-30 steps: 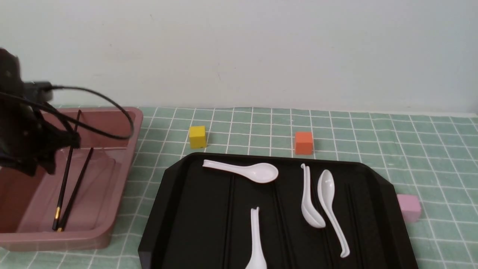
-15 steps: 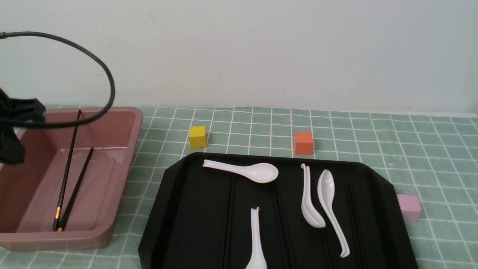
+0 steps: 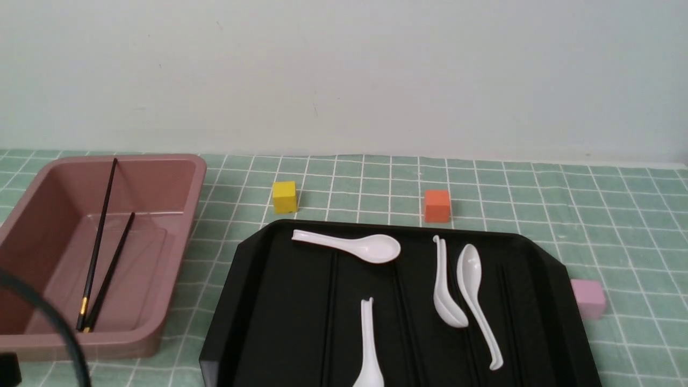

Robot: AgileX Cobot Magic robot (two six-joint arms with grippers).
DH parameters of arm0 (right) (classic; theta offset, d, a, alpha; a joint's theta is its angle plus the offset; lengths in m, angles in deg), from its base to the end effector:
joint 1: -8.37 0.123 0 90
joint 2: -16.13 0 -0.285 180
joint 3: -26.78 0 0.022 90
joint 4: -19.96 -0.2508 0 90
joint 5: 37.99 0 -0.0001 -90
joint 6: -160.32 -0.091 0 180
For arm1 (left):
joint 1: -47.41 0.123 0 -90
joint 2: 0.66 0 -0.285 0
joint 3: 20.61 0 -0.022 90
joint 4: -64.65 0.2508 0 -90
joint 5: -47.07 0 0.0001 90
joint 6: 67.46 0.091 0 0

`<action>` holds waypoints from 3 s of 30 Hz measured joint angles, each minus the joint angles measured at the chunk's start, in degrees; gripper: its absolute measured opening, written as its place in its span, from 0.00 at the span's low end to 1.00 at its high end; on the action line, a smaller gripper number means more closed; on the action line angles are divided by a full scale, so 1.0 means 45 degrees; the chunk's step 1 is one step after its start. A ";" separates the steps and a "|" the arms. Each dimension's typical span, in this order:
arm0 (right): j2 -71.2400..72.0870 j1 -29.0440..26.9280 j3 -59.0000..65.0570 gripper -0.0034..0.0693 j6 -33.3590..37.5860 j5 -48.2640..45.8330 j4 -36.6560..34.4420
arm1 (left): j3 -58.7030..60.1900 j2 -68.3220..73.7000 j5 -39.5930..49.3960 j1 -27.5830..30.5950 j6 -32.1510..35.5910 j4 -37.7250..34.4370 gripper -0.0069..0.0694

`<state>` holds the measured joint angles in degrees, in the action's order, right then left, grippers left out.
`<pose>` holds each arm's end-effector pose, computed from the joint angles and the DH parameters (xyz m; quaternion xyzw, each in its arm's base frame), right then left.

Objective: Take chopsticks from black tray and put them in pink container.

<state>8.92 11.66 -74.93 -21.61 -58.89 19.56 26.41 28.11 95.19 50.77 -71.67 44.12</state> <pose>0.0527 0.0033 0.1746 -0.0076 0.8007 0.0302 0.5983 0.0636 -0.0201 0.2964 -0.0998 0.8637 -0.1765 0.4613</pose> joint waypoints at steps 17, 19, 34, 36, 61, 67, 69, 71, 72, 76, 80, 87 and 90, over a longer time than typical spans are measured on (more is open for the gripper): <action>0.0000 0.0000 0.0000 0.38 0.0000 0.0000 0.0000 | 0.3365 -0.4539 -0.3464 0.0000 0.0238 -0.0531 0.07; 0.0000 0.0000 0.0000 0.38 0.0000 0.0000 0.0000 | 0.3365 -0.4539 -0.3636 0.0000 0.0281 -0.0279 0.07; 0.0000 0.0000 0.0000 0.38 0.0000 0.0000 0.0000 | 0.6101 -0.4810 -0.5909 -0.1118 -0.0960 0.2335 0.08; 0.0000 0.0000 0.0000 0.38 0.0000 0.0000 0.0000 | 0.6579 -0.4810 -0.5957 -0.1596 -0.1562 0.2880 0.08; 0.0000 0.0000 0.0000 0.38 0.0000 0.0000 -0.0002 | 0.7090 -0.4810 -0.5889 -0.2217 -0.2261 0.3742 0.11; 0.0000 0.0000 0.0000 0.38 0.0000 0.0000 -0.0002 | 0.7090 -0.4810 -0.5877 -0.2217 -0.2261 0.3742 0.12; 0.0000 0.0000 0.0000 0.38 0.0000 0.0000 -0.0002 | 0.7090 -0.4810 -0.5877 -0.2217 -0.2261 0.3753 0.12; 0.0000 0.0000 0.0000 0.38 0.0000 0.0000 -0.0002 | 0.7090 -0.4810 -0.5877 -0.2217 -0.2261 0.3791 0.12; 0.0000 0.0000 0.0000 0.38 0.0000 0.0000 -0.0002 | 0.7090 -0.4810 -0.5877 -0.2217 -0.2262 0.3802 0.12; 0.0000 0.0000 0.0000 0.38 0.0000 0.0000 -0.0002 | 0.7090 -0.4810 -0.5877 -0.2217 -0.2273 0.3835 0.12; 0.0000 0.0000 0.0000 0.38 0.0000 0.0000 -0.0002 | 0.7090 -0.4810 -0.5877 -0.2217 -0.2297 0.3835 0.12; 0.0000 0.0000 0.0000 0.38 0.0000 0.0000 -0.0002 | 0.7090 -0.4810 -0.5877 -0.2217 -0.2297 0.3835 0.13; 0.0000 0.0000 0.0000 0.38 0.0000 0.0000 -0.0002 | 0.7090 -0.4810 -0.5877 -0.2217 -0.2297 0.3835 0.13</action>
<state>8.92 11.66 -74.93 -21.61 -58.89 19.56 58.31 6.47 68.75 40.80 -82.00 61.38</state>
